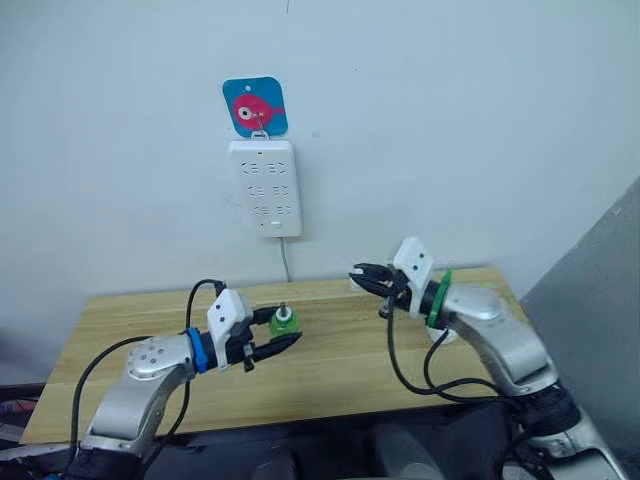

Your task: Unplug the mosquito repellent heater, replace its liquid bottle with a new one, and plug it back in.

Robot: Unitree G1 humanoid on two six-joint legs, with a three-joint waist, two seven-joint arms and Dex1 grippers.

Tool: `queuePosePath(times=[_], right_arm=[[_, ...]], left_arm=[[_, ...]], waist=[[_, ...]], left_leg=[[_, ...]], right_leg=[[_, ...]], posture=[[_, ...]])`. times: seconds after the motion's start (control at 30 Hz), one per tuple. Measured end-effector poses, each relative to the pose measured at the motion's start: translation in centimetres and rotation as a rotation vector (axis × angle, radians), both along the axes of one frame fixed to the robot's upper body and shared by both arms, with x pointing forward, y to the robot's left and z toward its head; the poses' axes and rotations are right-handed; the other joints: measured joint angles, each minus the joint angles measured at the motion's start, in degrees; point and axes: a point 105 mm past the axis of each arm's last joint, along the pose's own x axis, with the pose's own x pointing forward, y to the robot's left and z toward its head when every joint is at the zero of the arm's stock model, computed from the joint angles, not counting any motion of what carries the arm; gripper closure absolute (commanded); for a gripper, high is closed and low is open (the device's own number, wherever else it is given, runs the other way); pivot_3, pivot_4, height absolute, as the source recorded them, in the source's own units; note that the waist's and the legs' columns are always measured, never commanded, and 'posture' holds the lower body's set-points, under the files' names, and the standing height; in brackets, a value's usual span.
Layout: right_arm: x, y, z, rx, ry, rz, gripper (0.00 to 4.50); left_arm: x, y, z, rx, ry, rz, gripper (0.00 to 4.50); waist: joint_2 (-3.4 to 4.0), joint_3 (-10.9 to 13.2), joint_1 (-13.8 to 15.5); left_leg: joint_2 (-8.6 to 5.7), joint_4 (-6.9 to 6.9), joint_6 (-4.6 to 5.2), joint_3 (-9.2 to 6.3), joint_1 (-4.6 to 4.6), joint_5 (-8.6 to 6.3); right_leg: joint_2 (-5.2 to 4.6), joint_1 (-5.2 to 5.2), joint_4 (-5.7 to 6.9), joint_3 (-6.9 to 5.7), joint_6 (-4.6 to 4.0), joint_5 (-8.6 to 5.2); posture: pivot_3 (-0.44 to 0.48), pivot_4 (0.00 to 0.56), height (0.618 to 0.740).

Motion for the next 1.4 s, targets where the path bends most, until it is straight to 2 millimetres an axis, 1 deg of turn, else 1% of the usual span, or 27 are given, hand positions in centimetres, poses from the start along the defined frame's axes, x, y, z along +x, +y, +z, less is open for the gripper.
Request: queuePosePath(times=[0.1, 0.17, 0.2, 0.27, 0.4, 0.43, 0.57, 0.7, 0.9, 1.0, 1.07, 1.1, 1.17, 1.23, 1.33, 1.4], right_arm=[[1.5, -0.2, -2.8, -0.02, 0.01, -0.074, 4.23], [2.6, -0.4, -5.8, -0.028, 0.073, -0.147, 4.23], [2.8, -0.4, -6.5, -0.032, 0.088, -0.167, 4.23], [3.4, -0.5, -8.0, -0.039, 0.116, -0.21, 4.23], [4.7, -0.6, -9.8, -0.06, 0.121, -0.274, 4.23], [4.8, -0.5, -10.3, -0.06, 0.127, -0.288, 4.23], [5.0, -0.2, -11.4, -0.058, 0.144, -0.317, 4.23], [5.1, -0.3, -12.1, -0.043, 0.168, -0.341, 4.23], [5.0, -1.4, -13.4, -0.03, 0.223, -0.395, 2.12], [5.0, -1.5, -13.4, -0.01, 0.233, -0.405, 0.97], [5.2, -1.4, -12.9, 0.016, 0.228, -0.399, 0.22], [5.3, -1.3, -12.3, 0.036, 0.211, -0.391, 0.04], [5.5, -1.2, -10.6, 0.08, 0.158, -0.363, 0.0], [4.9, -0.9, -8.7, 0.109, 0.095, -0.308, 0.0], [3.1, -0.9, -6.6, 0.127, 0.061, -0.206, 0.0], [1.6, -1.0, -4.7, 0.114, 0.048, -0.113, 0.0]], left_arm=[[-0.4, 0.4, -0.1, 0.012, 0.006, 0.008, 2.19], [-0.8, 0.1, 0.1, 0.013, -0.004, -0.006, 2.19], [-0.9, -0.1, 0.3, 0.013, -0.008, -0.009, 2.19], [-1.0, -0.2, 0.5, 0.016, -0.016, -0.017, 2.19], [-1.3, -0.4, 0.8, 0.029, -0.006, -0.013, 2.19], [-1.3, -0.4, 0.9, 0.029, -0.001, -0.012, 2.19], [-1.2, -0.7, 1.3, 0.025, 0.004, -0.005, 2.19], [-1.2, -1.0, 1.6, 0.019, 0.011, -0.009, 2.19], [-1.4, -0.3, 1.5, 0.037, 0.025, 0.003, 2.19], [-1.4, -0.2, 1.5, 0.037, 0.028, 0.006, 2.19], [-1.4, 0.0, 1.5, 0.039, 0.028, 0.013, 2.19], [-1.3, 0.1, 1.4, 0.039, 0.029, 0.015, 2.19], [-1.2, 0.3, 1.3, 0.039, 0.032, 0.024, 2.19], [-1.0, 0.6, 1.1, 0.039, 0.034, 0.034, 2.19], [-0.6, 0.8, 0.8, 0.034, 0.034, 0.046, 2.19], [-0.4, 0.8, 1.0, 0.031, 0.023, 0.044, 2.19]], waist=[[-0.03, 0.1, 0.2], [-0.04, 0.2, 0.2], [-0.02, 0.3, 0.2], [0.03, 0.4, 0.3], [0.05, 0.9, 0.6], [0.07, 1.0, 0.7], [0.1, 1.3, 1.0], [0.13, 1.6, 1.5], [0.17, 1.9, 1.5], [0.18, 1.9, 1.5], [0.22, 2.0, 1.5], [0.26, 2.0, 1.5], [0.27, 2.0, 1.5], [0.27, 2.0, 1.6], [0.28, 2.0, 1.8], [0.27, 2.0, 1.9]], left_leg=[[-0.01, -0.03, 0.0, -0.01, 0.01, 0.0], [0.0, -0.03, 0.0, -0.02, 0.01, 0.0], [0.0, -0.03, 0.0, -0.02, 0.02, 0.0], [0.0, -0.03, 0.0, -0.02, 0.04, 0.0], [0.0, -0.06, 0.0, -0.04, 0.09, 0.0], [0.0, -0.08, 0.0, -0.05, 0.09, 0.0], [0.0, -0.09, 0.0, -0.05, 0.09, 0.0], [-0.01, -0.08, 0.0, -0.04, 0.1, 0.0], [0.0, -0.09, 0.0, -0.04, 0.11, 0.0], [0.0, -0.09, 0.0, -0.04, 0.12, 0.0], [0.0, -0.09, 0.0, -0.04, 0.11, 0.01], [0.0, -0.09, 0.0, -0.04, 0.11, 0.0], [0.0, -0.09, 0.0, -0.06, 0.11, 0.0], [0.0, -0.11, 0.0, -0.11, 0.08, 0.0], [-0.03, -0.11, -0.01, -0.16, 0.0, 0.0], [-0.02, -0.09, -0.01, -0.14, -0.01, 0.0]], right_leg=[[-0.01, 0.02, -0.02, -0.01, -0.01, 0.0], [-0.01, 0.03, 0.0, -0.01, -0.01, 0.01], [-0.01, 0.03, 0.0, -0.01, -0.02, 0.01], [-0.01, 0.04, 0.02, -0.01, -0.02, 0.01], [0.0, 0.05, 0.04, -0.03, -0.12, 0.07], [0.01, 0.05, 0.04, -0.03, -0.25, 0.14], [0.01, 0.05, 0.04, -0.02, -0.26, 0.15], [0.0, 0.06, 0.04, -0.01, -0.26, 0.15], [0.0, 0.07, 0.04, -0.02, -0.27, 0.15], [0.0, 0.07, 0.04, -0.02, -0.27, 0.15], [0.0, 0.07, 0.04, -0.02, -0.26, 0.15], [0.0, 0.07, 0.04, -0.01, -0.26, 0.15], [0.0, 0.07, 0.04, -0.03, -0.25, 0.14], [0.0, 0.06, 0.04, -0.07, -0.25, 0.14], [-0.04, 0.02, 0.02, -0.11, -0.25, 0.14], [-0.05, 0.02, 0.02, -0.1, -0.21, 0.12]], posture=[[-0.102, 0.102, 0.74], [-0.102, 0.102, 0.74], [-0.08, 0.108, 0.74], [-0.073, 0.113, 0.74], [-0.062, 0.123, 0.74], [-0.062, 0.123, 0.74], [-0.056, 0.133, 0.74], [-0.052, 0.139, 0.74], [-0.045, 0.135, 0.74], [-0.052, 0.133, 0.74], [-0.056, 0.132, 0.74], [-0.058, 0.129, 0.74], [-0.065, 0.122, 0.74], [-0.071, 0.119, 0.74], [-0.08, 0.114, 0.74], [-0.095, 0.111, 0.74]])
